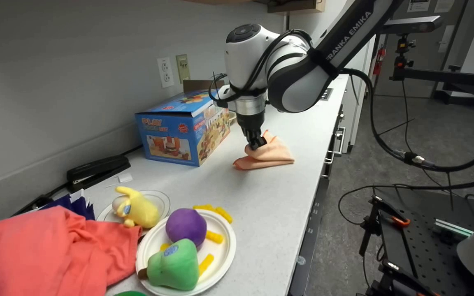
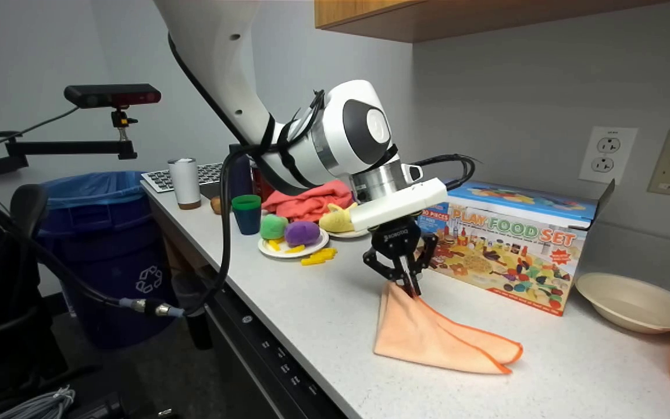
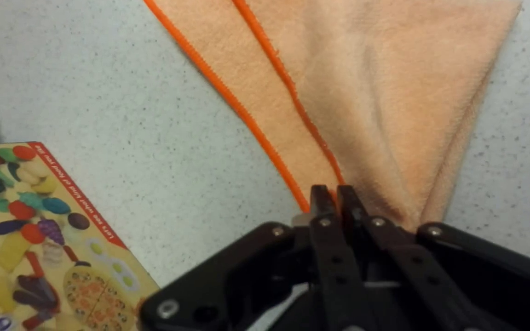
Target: Fold the cloth on the counter
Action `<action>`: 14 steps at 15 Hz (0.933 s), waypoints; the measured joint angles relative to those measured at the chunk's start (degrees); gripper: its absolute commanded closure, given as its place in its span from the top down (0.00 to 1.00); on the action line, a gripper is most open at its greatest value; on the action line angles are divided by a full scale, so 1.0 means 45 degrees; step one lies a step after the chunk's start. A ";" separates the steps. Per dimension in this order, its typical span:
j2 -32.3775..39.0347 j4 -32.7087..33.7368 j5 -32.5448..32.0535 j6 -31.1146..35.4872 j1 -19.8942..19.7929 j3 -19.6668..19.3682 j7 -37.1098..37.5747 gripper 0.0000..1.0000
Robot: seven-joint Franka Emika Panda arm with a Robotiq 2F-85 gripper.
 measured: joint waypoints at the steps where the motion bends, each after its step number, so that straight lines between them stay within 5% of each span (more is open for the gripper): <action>1: 0.0045 0.0018 0.0000 0.0000 0.0011 0.0010 -0.0026 0.51; 8: 0.0121 0.0346 -0.0030 -0.0003 0.0125 0.0074 -0.0220 1.00; 14: -0.0199 0.0627 0.0229 -0.0068 0.0204 0.0084 -0.0253 1.00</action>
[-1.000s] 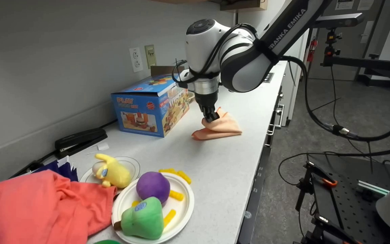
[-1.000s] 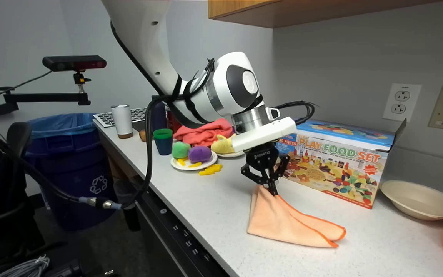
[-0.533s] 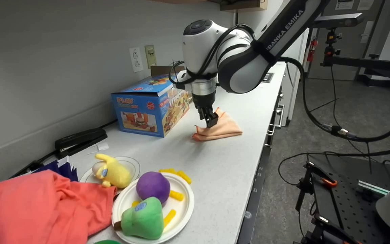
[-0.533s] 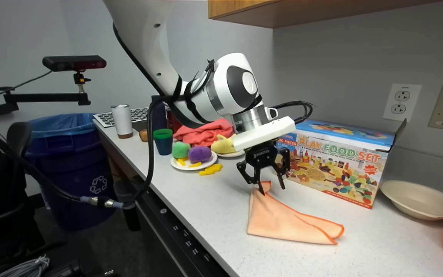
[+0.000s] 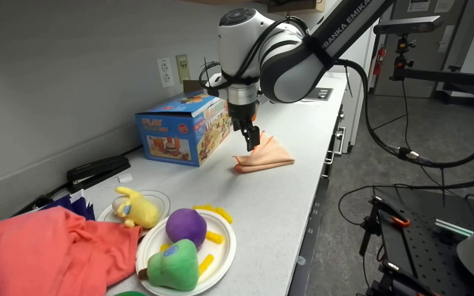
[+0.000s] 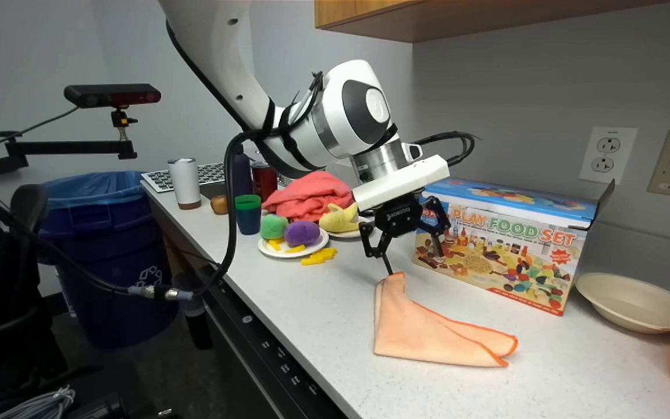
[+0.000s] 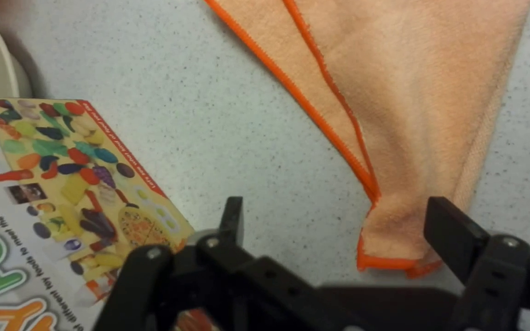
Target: Fold the cloth on the counter
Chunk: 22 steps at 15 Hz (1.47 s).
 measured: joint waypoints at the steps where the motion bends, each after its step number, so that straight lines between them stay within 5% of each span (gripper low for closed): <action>1: -0.0063 0.0000 0.0227 0.0000 0.0000 0.0002 -0.0047 1.00; 12: -0.0285 -0.0028 0.3653 0.0000 -0.0012 0.0176 -0.0108 1.00; 22: -0.0093 -0.0362 0.3808 0.0036 -0.0063 0.0012 -0.0049 1.00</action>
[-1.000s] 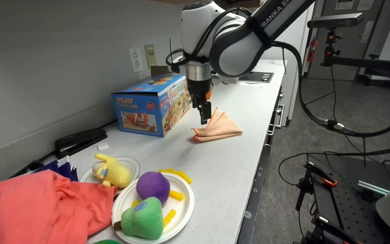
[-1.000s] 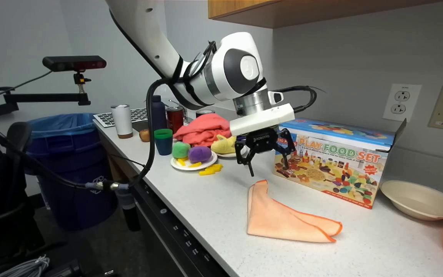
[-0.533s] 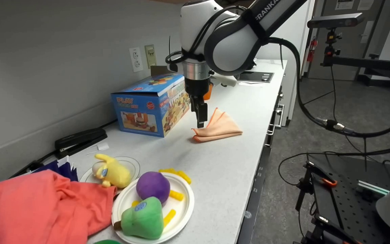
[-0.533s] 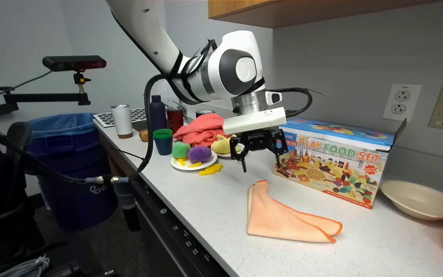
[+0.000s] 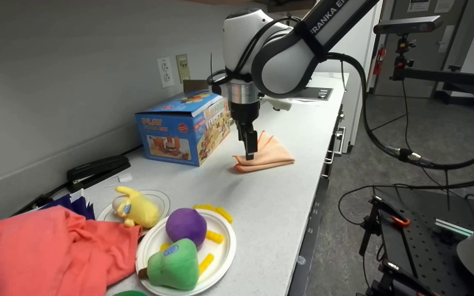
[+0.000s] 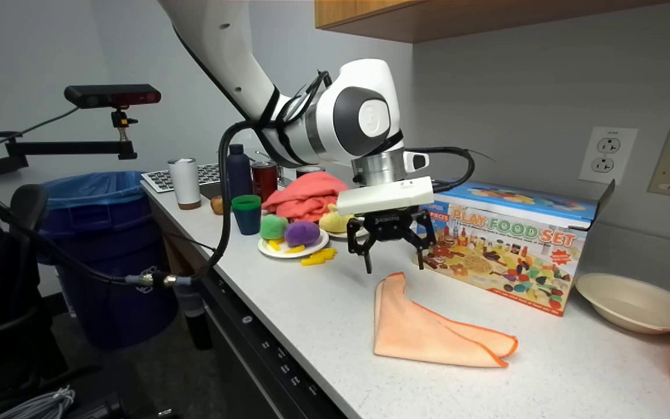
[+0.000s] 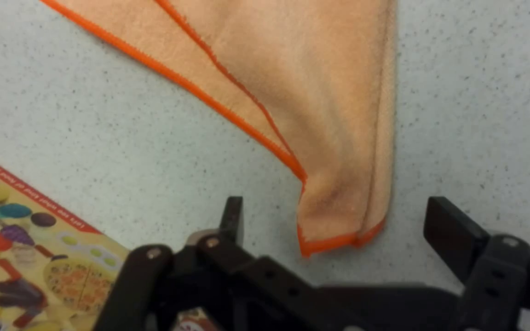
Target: Fold the cloth on the counter
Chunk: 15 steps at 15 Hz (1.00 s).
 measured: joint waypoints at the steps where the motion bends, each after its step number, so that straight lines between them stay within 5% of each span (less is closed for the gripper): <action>1: 0.0062 -0.0142 0.0000 0.0032 -0.0043 -0.0070 0.0000 1.00; 7: 0.0435 -0.0556 0.0003 0.0178 -0.0078 -0.0115 0.0027 1.00; 10: 0.0484 -0.0503 0.0003 0.0182 -0.0003 0.0054 0.0074 0.78; 12: 0.0484 -0.0460 0.0053 0.0182 0.0013 0.0171 0.0112 0.73; 13: 0.0486 -0.0456 0.0192 0.0187 0.0012 0.0194 0.0112 0.54; 15: 0.0515 -0.0456 0.0489 0.0191 0.0015 0.0268 0.0112 0.50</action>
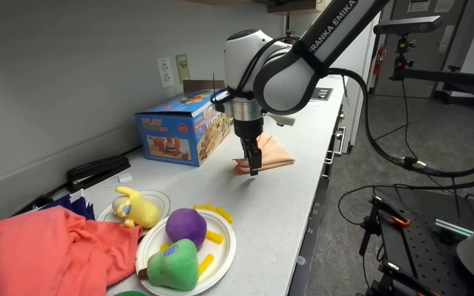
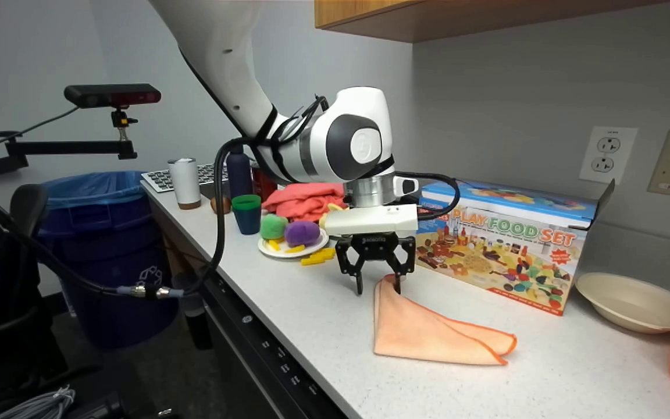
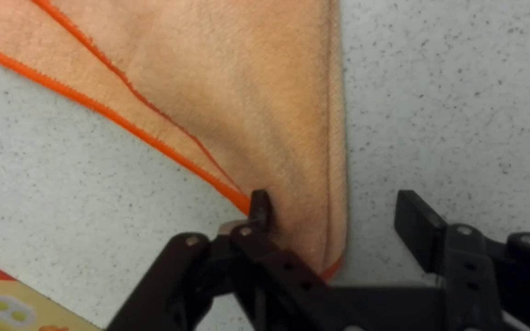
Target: Fold the cloth on the counter
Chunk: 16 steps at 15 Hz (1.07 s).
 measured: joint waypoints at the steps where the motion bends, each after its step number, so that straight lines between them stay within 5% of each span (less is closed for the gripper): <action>1: 0.0033 0.0000 0.0162 0.0000 0.0010 0.0092 0.0007 0.41; 6: 0.0214 0.0111 0.1053 0.0002 0.0160 0.0628 0.0266 0.00; 16: 0.0306 0.0334 0.2766 -0.0084 0.0867 0.1684 0.1126 0.01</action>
